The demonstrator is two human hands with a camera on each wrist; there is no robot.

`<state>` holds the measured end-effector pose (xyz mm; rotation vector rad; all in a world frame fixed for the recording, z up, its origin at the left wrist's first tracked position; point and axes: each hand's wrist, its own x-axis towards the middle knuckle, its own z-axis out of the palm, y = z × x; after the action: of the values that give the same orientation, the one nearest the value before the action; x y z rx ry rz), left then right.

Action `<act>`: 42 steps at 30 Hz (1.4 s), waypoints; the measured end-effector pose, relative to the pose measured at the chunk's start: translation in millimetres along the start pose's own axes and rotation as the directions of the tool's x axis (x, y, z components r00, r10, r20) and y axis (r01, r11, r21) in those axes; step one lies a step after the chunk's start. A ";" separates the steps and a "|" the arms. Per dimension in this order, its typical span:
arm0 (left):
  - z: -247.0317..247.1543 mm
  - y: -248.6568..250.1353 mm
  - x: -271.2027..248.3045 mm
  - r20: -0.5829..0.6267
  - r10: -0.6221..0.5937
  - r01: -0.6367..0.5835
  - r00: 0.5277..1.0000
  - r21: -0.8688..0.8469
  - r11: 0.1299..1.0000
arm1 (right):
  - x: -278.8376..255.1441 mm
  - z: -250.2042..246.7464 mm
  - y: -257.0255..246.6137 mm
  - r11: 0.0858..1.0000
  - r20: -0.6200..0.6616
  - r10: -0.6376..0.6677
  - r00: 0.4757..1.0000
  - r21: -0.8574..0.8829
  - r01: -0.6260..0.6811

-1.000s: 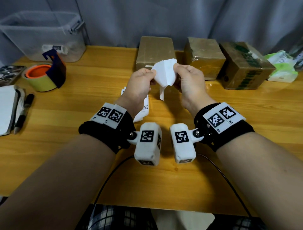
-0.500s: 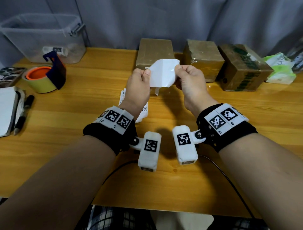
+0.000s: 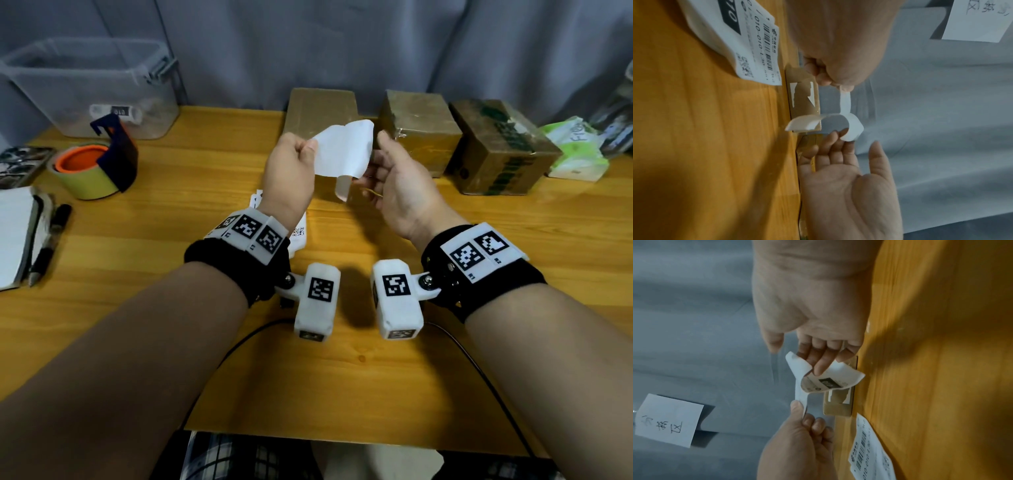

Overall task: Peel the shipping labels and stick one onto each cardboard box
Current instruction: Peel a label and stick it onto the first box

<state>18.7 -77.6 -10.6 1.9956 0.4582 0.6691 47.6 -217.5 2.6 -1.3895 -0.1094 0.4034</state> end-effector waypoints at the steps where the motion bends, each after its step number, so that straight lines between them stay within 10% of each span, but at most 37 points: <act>1: 0.2 -0.5 0.8 0.000 -0.004 0.004 1.000 -0.005 1.000 | -1.3 -0.5 -0.4 0.999 -0.010 -0.023 1.000 -0.049 0.023; 10: 1.2 -1.5 4.1 0.038 -0.014 0.010 0.999 0.112 0.994 | -2.2 6.0 -3.1 0.989 -0.222 -0.073 0.972 -0.144 0.041; 42: -22.5 -19.1 12.7 0.060 -0.134 0.115 0.989 0.249 0.962 | -2.3 6.7 -2.0 0.986 -0.359 -0.158 0.920 -0.002 0.169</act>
<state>13.7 -46.2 -14.9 2.1941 0.6400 0.4734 43.9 -212.3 6.2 -1.3921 0.0799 0.0074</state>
